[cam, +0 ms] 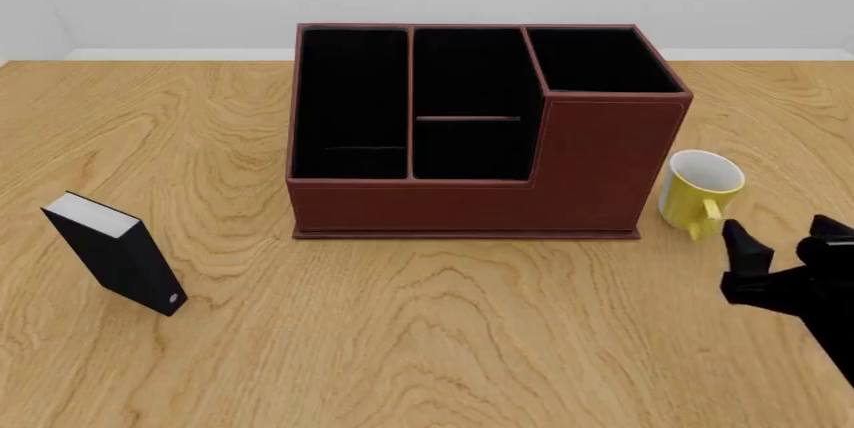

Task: Pick up the yellow and white mug and place it to the right of the caddy.

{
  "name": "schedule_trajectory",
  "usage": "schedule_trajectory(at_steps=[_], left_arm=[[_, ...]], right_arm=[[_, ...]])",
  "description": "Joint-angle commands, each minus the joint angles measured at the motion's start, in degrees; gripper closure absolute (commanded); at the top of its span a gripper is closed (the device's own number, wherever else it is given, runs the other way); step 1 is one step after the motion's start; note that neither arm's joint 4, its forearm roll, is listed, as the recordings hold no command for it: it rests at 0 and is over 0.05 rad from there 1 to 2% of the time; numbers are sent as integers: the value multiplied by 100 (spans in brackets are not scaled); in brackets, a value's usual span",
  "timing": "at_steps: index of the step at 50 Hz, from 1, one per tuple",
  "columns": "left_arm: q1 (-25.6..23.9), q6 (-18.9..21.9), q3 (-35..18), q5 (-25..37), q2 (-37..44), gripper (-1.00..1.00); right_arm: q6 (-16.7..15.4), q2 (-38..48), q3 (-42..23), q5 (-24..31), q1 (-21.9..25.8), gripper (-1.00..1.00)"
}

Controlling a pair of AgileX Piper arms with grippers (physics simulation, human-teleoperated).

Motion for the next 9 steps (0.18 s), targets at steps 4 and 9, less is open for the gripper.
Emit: schedule_trajectory(at_steps=[4,9], left_arm=[[-16,-83,-49,-2,0,-100],[-87,-116,-99,22,0,-100]], right_arm=[[-70,-2855,-41,2634,91,-100],[-102,-4176,-242,3968,212,-100]])
